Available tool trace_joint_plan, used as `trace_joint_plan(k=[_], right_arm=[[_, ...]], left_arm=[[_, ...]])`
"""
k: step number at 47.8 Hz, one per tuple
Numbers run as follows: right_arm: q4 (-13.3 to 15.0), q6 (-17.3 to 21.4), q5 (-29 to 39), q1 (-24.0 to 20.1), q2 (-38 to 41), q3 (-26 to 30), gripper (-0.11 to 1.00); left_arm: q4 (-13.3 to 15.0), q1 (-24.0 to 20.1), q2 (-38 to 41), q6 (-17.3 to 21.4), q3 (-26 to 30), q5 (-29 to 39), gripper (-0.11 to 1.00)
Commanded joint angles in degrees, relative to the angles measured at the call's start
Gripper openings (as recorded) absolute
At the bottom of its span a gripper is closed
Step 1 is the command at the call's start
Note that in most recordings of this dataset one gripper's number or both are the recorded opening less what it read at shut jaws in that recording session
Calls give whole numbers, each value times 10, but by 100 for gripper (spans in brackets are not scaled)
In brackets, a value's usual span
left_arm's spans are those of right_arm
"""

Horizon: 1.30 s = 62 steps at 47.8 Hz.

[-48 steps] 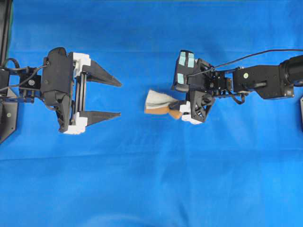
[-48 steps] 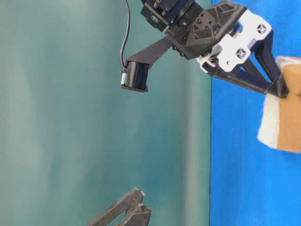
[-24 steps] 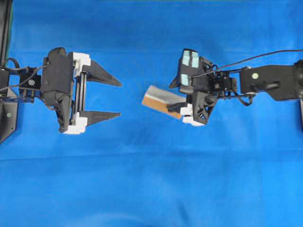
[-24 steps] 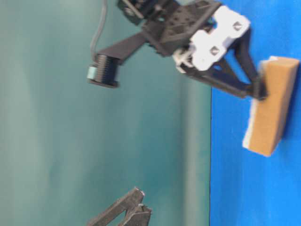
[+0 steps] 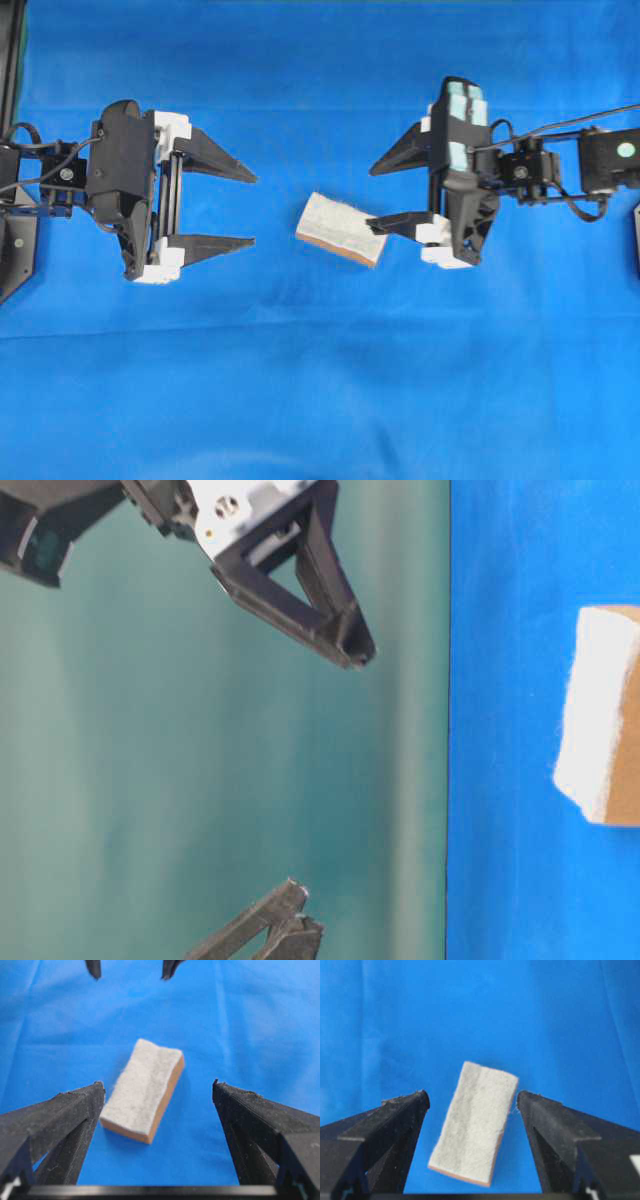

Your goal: Hand over the sponge with the left arm and wipe it with the right arm.

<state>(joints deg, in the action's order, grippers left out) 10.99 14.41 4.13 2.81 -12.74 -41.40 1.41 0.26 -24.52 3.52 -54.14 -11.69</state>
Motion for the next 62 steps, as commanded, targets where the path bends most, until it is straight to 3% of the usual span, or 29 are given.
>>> trace_joint_plan(k=[1, 29, 36, 45, 62], right_arm=[[1, -1, -9, -4, -17, 0, 72], [1, 0, -10, -4, -17, 0, 71], [1, 1, -3, -4, -41, -5, 71], [1, 0, 12, -4, -112, -33, 71], [9, -5, 59, -3, -307, -116, 71]], left_arm=[[1, 2, -4, -1, 6, -2, 87], [1, 2, -4, -3, 9, -4, 87], [1, 2, -27, -21, 5, 4, 87], [1, 2, -86, -37, -8, 39, 87], [1, 2, -251, -25, -56, 106, 86]])
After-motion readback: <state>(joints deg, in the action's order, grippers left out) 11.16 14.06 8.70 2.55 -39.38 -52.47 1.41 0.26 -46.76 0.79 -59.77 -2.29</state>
